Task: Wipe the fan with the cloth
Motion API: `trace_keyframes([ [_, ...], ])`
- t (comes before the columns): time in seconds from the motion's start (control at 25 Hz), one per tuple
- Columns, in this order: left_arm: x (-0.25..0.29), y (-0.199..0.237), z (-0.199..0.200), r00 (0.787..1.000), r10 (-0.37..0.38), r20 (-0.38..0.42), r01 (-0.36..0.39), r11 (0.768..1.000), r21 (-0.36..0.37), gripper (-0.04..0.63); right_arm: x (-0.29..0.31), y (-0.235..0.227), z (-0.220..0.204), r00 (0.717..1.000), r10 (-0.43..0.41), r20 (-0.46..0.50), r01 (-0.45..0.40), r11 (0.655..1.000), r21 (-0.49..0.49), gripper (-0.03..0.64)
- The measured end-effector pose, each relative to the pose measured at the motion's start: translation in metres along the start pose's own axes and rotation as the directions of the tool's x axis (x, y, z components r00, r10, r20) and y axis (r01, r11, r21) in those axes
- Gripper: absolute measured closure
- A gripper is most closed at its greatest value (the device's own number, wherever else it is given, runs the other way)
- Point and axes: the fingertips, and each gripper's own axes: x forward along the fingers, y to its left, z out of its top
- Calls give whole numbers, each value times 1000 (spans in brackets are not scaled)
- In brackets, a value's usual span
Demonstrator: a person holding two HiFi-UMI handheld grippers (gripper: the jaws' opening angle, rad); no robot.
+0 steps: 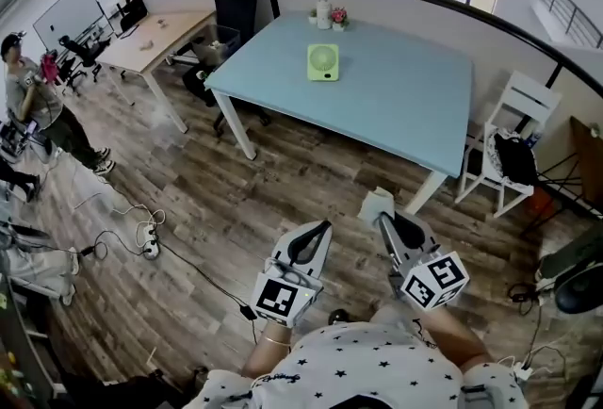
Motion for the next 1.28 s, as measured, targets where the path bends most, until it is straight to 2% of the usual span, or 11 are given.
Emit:
trace_keyframes([
  [0.44,6,38,-17,1000,11,-20,-11,1000,-18,563,45,-14,-5,1000,23,-15,-22,999,24,589],
  [0.72,31,85,-15,996,86,-33,-87,996,-24,563,107,-44,-3,996,86,-21,-85,996,40,589],
  [0.88,53,119,-14,989,140,-41,-140,990,-14,563,144,-61,0,992,127,-19,-126,991,45,589],
  [1.0,73,138,-12,986,162,-37,-164,986,-38,563,165,-80,3,990,138,-22,-137,989,63,589],
  [1.12,99,155,-10,985,170,-36,-172,983,-62,563,183,-100,7,989,146,-31,-143,987,69,589],
  [1.28,136,173,-13,985,162,-58,-165,985,-47,563,206,-133,6,990,136,-44,-132,988,84,589],
])
